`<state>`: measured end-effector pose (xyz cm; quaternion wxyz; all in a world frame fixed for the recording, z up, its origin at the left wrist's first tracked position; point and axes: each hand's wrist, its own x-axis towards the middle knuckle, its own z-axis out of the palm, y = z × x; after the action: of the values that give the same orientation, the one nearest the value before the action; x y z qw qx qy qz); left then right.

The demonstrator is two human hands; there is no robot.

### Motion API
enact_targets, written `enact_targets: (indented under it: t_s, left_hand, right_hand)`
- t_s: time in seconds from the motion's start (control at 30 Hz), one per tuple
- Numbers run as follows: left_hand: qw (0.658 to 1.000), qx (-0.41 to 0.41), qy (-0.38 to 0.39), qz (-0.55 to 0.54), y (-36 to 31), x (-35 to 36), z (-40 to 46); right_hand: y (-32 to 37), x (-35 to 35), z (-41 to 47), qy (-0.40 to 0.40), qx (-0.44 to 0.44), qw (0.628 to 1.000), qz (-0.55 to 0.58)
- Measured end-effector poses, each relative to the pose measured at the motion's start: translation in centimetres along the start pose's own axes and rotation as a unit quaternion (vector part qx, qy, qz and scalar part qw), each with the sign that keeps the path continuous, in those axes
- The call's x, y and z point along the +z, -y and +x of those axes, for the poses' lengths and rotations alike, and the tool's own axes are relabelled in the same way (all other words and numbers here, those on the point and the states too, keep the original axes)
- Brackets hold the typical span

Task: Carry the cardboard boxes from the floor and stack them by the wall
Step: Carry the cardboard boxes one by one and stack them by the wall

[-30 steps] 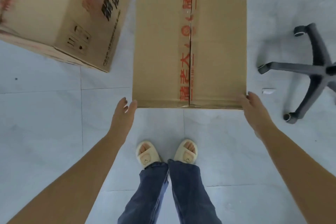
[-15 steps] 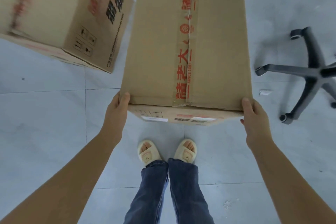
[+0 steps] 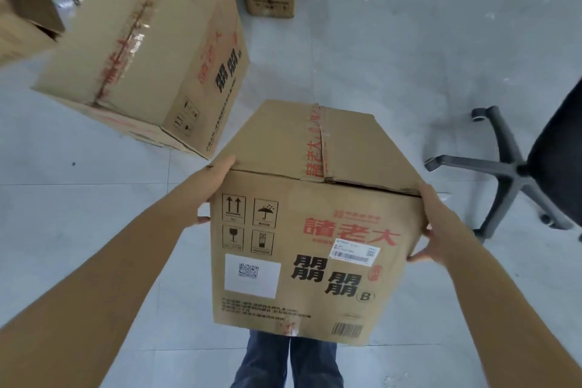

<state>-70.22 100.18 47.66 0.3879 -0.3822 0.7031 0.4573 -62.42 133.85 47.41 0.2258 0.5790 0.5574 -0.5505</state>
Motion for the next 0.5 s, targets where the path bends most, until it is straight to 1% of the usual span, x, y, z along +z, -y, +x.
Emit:
enact_targets:
  t_s: [0.07, 0.13, 0.2, 0.27, 0.43, 0.5]
  left_hand:
    - [0.998, -0.03, 0.046, -0.008, 0.0, -0.5, -0.3]
    - [0.995, -0.035, 0.074, -0.063, 0.7, -0.4, -0.3]
    - [0.988, -0.051, 0.078, -0.126, 1.3, 0.0, -0.5]
    - [0.984, -0.064, 0.074, -0.151, 2.2, 0.2, -0.9]
    - [0.979, -0.034, 0.074, -0.188, 5.6, -1.2, -3.2]
    - [0.976, -0.024, 0.066, -0.205, 6.3, -2.1, -5.1]
  right_hand:
    - [0.2, -0.2, -0.1, 0.04, 0.031, 0.999, 0.018]
    - [-0.2, -0.1, -0.4, 0.057, 0.03, 0.997, 0.039]
    - [-0.7, 0.2, -0.9, 0.054, 0.025, 0.997, 0.051]
    - [-1.4, 0.4, -1.4, 0.05, 0.019, 0.997, 0.053]
    - [-3.6, -0.2, -4.1, 0.063, -0.005, 0.997, 0.042]
    - [-3.4, -0.6, -6.1, 0.071, -0.032, 0.997, 0.027]
